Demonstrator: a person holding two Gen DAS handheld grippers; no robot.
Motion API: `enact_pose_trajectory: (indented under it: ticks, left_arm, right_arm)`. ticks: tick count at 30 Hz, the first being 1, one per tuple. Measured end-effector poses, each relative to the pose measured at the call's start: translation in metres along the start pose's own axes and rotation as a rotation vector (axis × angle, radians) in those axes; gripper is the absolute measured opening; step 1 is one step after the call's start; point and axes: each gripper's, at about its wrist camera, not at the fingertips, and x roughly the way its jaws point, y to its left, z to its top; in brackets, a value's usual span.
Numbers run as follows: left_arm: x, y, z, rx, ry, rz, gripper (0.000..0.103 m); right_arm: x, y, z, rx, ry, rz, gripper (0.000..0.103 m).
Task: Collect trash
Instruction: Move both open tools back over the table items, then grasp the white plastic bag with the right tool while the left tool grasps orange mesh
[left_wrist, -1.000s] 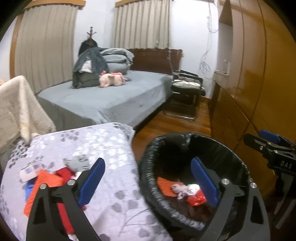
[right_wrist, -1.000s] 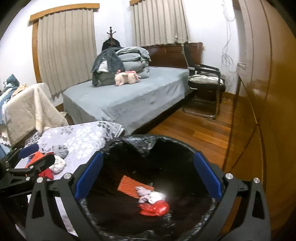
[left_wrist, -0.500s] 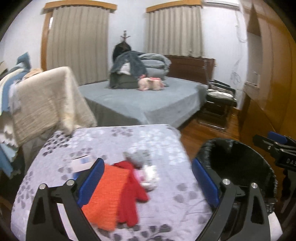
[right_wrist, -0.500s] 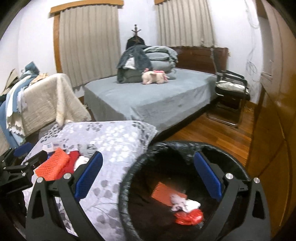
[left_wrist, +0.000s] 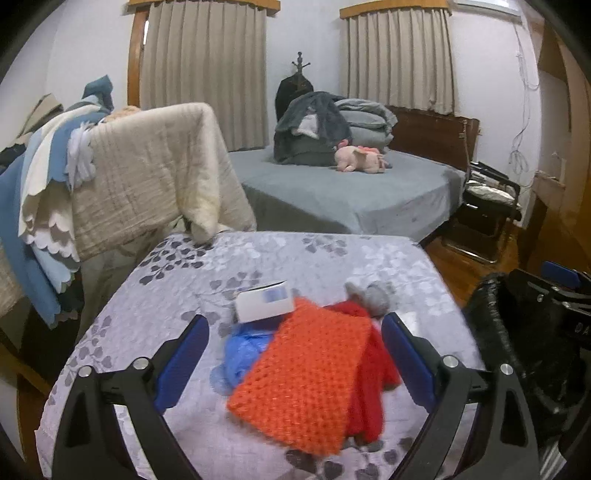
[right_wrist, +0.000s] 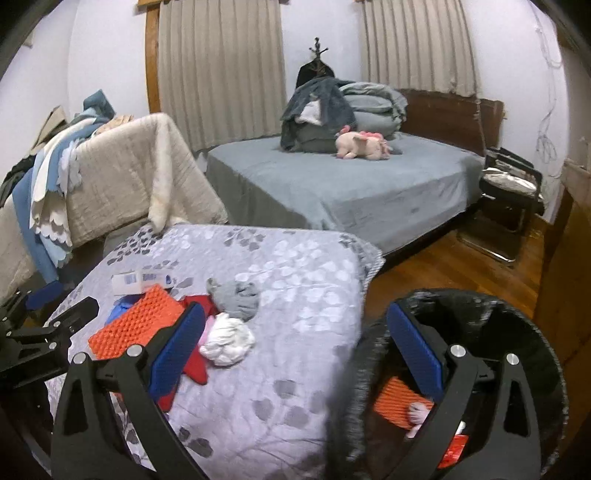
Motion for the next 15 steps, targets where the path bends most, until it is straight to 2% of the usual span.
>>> enact_pose_trajectory:
  ticks: [7, 15]
  left_arm:
    - [0.015, 0.017, -0.014, -0.014, 0.034, 0.02, 0.092]
    - [0.03, 0.029, -0.022, -0.028, 0.068, 0.03, 0.089]
  right_arm:
    - [0.04, 0.031, -0.014, -0.041, 0.053, 0.028, 0.096]
    - [0.075, 0.047, -0.03, -0.073, 0.128, 0.04, 0.085]
